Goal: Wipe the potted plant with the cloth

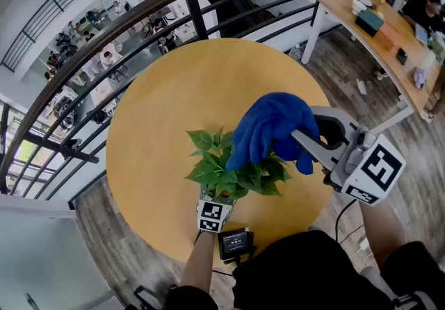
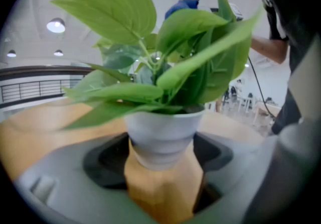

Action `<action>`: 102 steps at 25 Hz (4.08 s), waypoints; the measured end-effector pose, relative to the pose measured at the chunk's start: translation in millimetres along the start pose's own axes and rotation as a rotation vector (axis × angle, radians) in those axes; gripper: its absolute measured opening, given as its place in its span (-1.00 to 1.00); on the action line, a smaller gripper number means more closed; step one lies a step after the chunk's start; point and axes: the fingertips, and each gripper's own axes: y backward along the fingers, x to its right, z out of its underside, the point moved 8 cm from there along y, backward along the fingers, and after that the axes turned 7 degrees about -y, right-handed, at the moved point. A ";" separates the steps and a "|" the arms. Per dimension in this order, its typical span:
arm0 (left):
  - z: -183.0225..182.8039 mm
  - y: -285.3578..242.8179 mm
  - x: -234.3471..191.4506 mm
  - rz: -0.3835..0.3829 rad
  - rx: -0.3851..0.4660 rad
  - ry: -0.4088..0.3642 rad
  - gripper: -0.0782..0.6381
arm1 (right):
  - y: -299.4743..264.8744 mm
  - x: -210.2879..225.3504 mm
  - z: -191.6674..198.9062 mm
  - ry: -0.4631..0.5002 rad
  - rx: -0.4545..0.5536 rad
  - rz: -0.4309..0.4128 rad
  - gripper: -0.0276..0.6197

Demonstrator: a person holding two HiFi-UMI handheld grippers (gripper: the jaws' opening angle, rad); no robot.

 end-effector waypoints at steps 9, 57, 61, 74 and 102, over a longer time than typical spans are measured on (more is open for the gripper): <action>-0.8 0.0 1.5 0.004 0.010 -0.002 0.31 | 42.6 -10.3 3.9 0.167 -0.069 0.035 -0.67; -16.9 0.6 7.3 0.011 0.019 0.000 0.31 | -133.6 -5.6 3.0 0.564 -0.338 -0.485 -0.68; -8.0 6.1 4.7 0.009 0.018 0.002 0.31 | -164.8 33.0 79.1 0.757 -0.617 -0.470 -0.68; -8.4 2.5 1.3 0.008 0.014 0.005 0.31 | -151.5 138.5 105.6 0.966 -0.866 -0.209 -0.69; -5.0 8.4 1.1 0.008 0.020 0.007 0.31 | -156.6 102.7 98.4 0.548 -0.671 -0.213 -0.70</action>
